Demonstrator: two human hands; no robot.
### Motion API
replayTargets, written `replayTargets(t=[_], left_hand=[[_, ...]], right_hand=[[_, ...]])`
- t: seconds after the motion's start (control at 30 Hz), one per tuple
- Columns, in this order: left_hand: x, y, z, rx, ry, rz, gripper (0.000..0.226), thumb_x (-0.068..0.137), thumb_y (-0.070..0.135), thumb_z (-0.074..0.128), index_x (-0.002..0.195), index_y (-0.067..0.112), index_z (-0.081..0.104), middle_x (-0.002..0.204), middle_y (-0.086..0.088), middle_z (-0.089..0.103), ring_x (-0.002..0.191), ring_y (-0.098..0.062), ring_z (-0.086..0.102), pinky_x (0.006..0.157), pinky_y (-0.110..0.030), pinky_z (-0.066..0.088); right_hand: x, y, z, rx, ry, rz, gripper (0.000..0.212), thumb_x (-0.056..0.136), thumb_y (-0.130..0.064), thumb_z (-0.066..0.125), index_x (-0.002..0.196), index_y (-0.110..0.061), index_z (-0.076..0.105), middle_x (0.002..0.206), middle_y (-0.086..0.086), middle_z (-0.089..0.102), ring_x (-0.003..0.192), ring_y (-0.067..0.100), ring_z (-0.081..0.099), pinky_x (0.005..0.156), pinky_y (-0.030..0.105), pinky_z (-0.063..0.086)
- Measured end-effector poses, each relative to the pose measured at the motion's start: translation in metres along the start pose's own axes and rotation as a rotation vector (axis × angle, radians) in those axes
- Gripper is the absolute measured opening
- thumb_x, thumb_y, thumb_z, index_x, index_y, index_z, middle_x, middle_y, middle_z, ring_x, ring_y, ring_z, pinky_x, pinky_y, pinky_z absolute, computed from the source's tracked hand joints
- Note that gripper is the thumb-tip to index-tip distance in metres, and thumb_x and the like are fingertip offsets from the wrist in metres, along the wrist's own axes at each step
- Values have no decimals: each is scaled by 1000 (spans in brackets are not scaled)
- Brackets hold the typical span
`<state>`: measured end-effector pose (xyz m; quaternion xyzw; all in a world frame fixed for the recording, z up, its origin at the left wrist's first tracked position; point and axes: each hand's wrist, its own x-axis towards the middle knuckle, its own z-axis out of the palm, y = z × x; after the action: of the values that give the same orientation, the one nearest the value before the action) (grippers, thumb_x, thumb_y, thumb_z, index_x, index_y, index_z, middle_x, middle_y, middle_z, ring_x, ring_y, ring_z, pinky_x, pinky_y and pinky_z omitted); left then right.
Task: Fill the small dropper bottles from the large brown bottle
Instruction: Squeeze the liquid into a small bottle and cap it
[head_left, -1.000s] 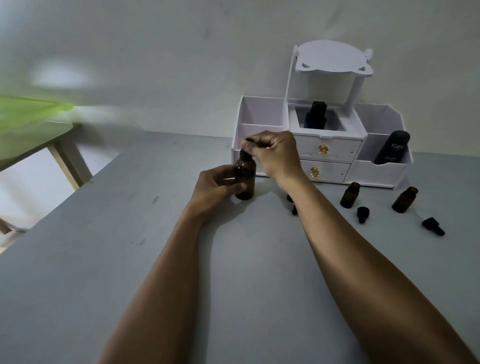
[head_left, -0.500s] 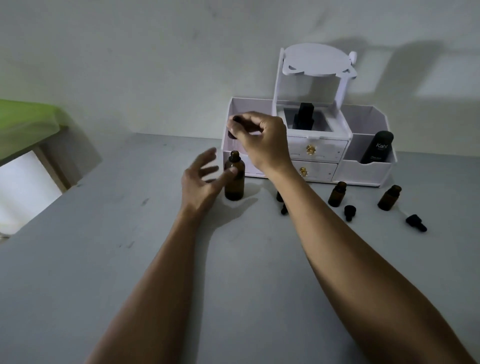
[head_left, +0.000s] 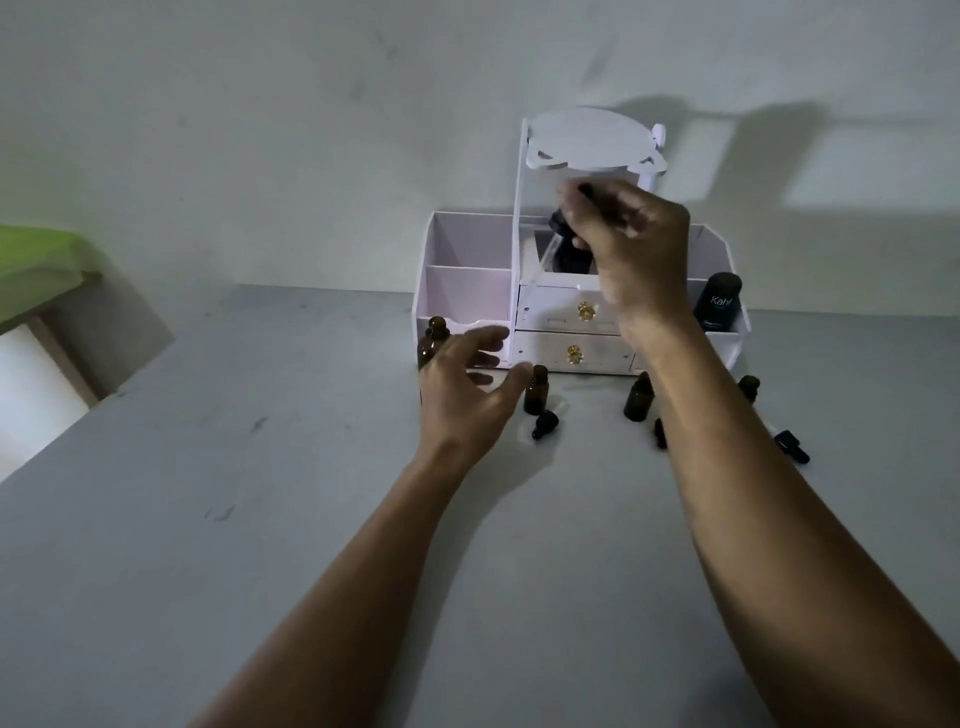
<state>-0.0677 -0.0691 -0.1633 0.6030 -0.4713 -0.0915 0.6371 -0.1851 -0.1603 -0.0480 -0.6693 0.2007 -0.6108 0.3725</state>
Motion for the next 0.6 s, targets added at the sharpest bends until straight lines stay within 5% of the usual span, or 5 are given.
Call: replayTargets(t=[0.2, 0.43, 0.6], left_hand=[[4, -16, 16, 73, -223, -143, 56, 83, 17, 79, 136, 14, 61, 128, 2, 67, 103, -5, 63, 79, -3, 47], [4, -21, 25, 68, -284, -201, 57, 82, 18, 80, 136, 12, 61, 126, -4, 70, 108, -16, 68, 99, -32, 55], [5, -20, 26, 76, -281, -179, 45, 84, 11, 78, 128, 10, 67, 115, -3, 73, 94, -9, 69, 81, -4, 50]], right_hand=[[-3, 17, -23, -64, -19, 159, 4, 86, -17, 77, 84, -21, 77, 70, -10, 74, 71, 7, 68, 71, 27, 57], [-9, 28, -25, -80, -43, 265, 8, 86, -12, 77, 83, -20, 77, 71, -7, 75, 71, 10, 74, 77, 46, 58], [-9, 34, -25, -101, -42, 278, 8, 85, -12, 77, 83, -19, 77, 73, -3, 75, 73, 14, 75, 73, 38, 57]])
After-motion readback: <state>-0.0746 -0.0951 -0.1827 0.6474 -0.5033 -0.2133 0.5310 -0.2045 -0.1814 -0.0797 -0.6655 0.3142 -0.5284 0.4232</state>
